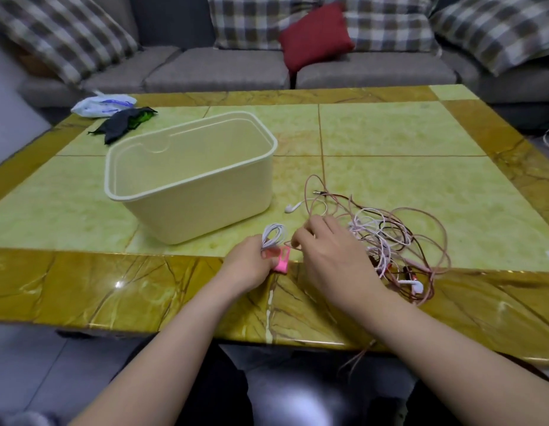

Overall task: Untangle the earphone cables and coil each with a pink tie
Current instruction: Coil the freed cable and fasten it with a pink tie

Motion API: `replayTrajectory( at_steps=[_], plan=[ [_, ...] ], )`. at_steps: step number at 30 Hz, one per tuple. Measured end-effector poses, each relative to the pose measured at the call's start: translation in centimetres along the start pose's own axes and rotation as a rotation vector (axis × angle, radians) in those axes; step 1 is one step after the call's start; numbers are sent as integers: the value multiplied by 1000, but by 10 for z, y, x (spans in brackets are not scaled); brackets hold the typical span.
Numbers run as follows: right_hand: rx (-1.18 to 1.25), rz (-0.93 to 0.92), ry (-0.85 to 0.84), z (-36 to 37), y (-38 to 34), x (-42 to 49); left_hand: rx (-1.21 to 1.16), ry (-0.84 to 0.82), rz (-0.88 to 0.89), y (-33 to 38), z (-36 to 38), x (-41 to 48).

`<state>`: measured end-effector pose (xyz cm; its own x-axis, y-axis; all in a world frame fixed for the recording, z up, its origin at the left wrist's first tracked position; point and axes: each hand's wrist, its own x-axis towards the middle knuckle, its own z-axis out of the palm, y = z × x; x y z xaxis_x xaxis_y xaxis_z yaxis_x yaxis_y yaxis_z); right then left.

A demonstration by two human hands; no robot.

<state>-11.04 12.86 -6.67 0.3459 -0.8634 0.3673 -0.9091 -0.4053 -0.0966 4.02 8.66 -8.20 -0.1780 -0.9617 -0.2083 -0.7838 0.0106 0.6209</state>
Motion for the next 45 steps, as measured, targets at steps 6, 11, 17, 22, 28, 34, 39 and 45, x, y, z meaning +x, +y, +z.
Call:
replayTrajectory(
  at_steps=[6, 11, 17, 22, 28, 34, 39, 45],
  plan=[
    [166, 142, -237, 8, -5, -3, 54, -38, 6, -3, -2, -5],
    [209, 166, -155, 2, -2, -6, 73, -41, 56, 0, -7, -10],
    [350, 201, -169, 0, -9, -10, 104, -32, 118, -3, -5, -12],
    [348, 254, -295, 13, -9, -14, 60, 30, 155, -2, -1, -13],
    [513, 287, -221, 11, -5, -10, -97, -57, 191, -6, -2, -14],
    [617, 270, -234, 11, 4, -9, -210, -124, 202, -10, -2, -13],
    [694, 301, -254, 12, 7, -7, -218, -141, 222, -12, -3, -10],
    [643, 244, -204, 10, 6, -9, -298, -194, 210, -13, -4, -11]
  ],
)
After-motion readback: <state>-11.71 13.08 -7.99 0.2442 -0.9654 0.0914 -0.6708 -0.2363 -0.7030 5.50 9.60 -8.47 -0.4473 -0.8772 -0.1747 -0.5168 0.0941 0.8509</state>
